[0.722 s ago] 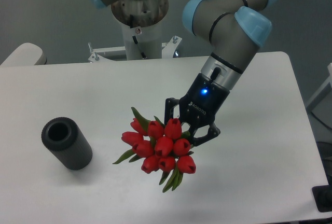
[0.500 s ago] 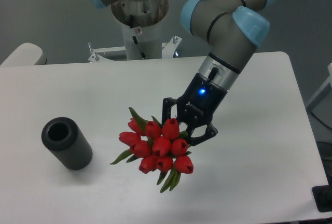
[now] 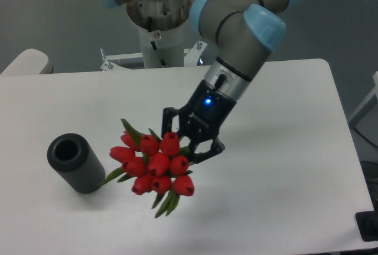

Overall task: Insert the flowers into the vase
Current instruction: 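Carry the red tulip bunch with the gripper toward the black vase, then lower the tulip stems into the black vase opening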

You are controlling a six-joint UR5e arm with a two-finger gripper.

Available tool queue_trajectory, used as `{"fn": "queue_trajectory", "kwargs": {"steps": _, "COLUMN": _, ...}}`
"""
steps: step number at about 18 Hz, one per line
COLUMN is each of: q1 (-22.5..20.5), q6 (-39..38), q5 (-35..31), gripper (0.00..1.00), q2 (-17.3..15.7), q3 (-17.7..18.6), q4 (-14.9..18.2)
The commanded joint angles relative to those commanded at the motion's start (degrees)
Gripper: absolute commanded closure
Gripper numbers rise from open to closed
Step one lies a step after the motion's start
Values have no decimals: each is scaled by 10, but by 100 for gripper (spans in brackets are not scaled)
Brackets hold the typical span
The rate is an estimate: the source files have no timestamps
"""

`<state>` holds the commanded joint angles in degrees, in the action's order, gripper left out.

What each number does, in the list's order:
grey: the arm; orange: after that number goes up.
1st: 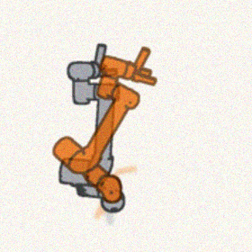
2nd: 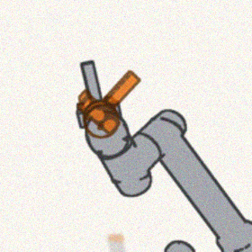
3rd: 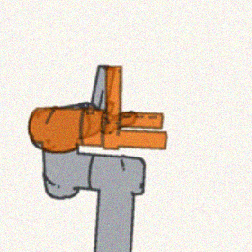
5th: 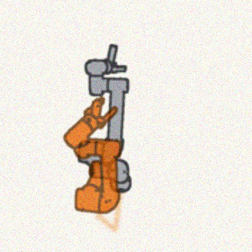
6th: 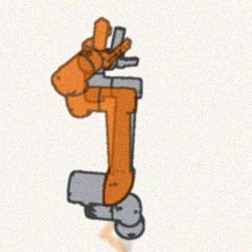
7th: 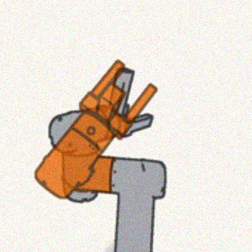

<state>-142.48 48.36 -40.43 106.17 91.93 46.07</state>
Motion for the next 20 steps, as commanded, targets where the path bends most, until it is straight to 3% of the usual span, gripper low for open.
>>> {"fn": "queue_trajectory", "kwargs": {"steps": 4, "q1": 29, "q6": -53, "q5": 8, "gripper": 68, "q2": -1, "q3": 0, "q4": -4}}
{"fn": "queue_trajectory", "kwargs": {"steps": 8, "q1": 41, "q6": -104, "q5": 59, "gripper": 69, "q2": -7, "q3": 0, "q4": -5}}
{"fn": "queue_trajectory", "kwargs": {"steps": 15, "q1": 51, "q6": -93, "q5": 173, "gripper": 69, "q2": -11, "q3": 4, "q4": -10}}
{"fn": "queue_trajectory", "kwargs": {"steps": 20, "q1": 67, "q6": -25, "q5": 262, "gripper": 69, "q2": -10, "q3": 25, "q4": -20}}
